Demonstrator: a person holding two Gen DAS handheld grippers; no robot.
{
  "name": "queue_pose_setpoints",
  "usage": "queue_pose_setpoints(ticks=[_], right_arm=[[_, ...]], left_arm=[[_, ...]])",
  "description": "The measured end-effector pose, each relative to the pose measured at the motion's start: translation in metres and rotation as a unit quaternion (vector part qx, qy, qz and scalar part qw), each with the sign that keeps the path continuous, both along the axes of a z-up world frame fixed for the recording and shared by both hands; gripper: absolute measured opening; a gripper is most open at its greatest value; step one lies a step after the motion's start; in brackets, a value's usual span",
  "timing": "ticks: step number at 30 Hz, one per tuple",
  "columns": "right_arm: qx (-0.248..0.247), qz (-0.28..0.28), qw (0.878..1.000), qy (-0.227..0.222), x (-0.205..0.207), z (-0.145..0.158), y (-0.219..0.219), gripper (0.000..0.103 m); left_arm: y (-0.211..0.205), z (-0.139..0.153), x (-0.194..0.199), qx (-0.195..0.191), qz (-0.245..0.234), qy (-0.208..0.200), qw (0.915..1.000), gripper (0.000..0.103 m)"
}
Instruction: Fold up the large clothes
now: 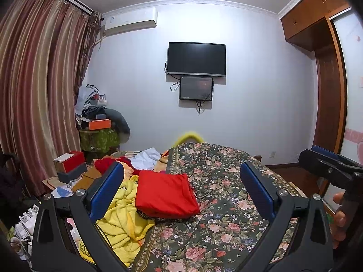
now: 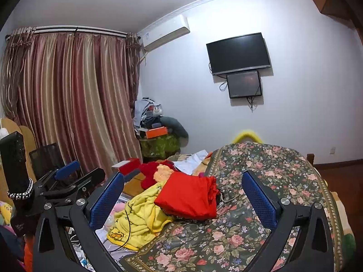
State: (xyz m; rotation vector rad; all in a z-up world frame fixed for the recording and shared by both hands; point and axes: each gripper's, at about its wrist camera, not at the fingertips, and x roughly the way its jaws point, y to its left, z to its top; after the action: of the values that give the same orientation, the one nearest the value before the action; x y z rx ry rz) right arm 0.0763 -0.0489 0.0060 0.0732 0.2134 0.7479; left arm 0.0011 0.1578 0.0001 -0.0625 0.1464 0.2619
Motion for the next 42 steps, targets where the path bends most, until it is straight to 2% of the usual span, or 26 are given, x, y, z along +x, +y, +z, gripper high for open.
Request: queue_pose_setpoints(ticks=[18, 34, 42], right_arm=[[-0.004, -0.004, 1.0, 0.004, 0.0005, 0.0007, 0.0028, 0.103], [-0.002, -0.013, 1.0, 0.004, 0.0001, 0.0006, 0.0067, 0.103], [-0.002, -0.018, 1.0, 0.007, 0.0012, -0.0008, 0.0083, 0.103]], left_arm=[[-0.0019, -0.0025, 0.0022, -0.002, -0.003, 0.003, 1.0, 0.103], [0.0007, -0.0041, 0.0075, -0.022, -0.023, 0.008, 0.9995, 0.103], [-0.0017, -0.0052, 0.0085, -0.016, -0.027, 0.007, 0.9995, 0.103]])
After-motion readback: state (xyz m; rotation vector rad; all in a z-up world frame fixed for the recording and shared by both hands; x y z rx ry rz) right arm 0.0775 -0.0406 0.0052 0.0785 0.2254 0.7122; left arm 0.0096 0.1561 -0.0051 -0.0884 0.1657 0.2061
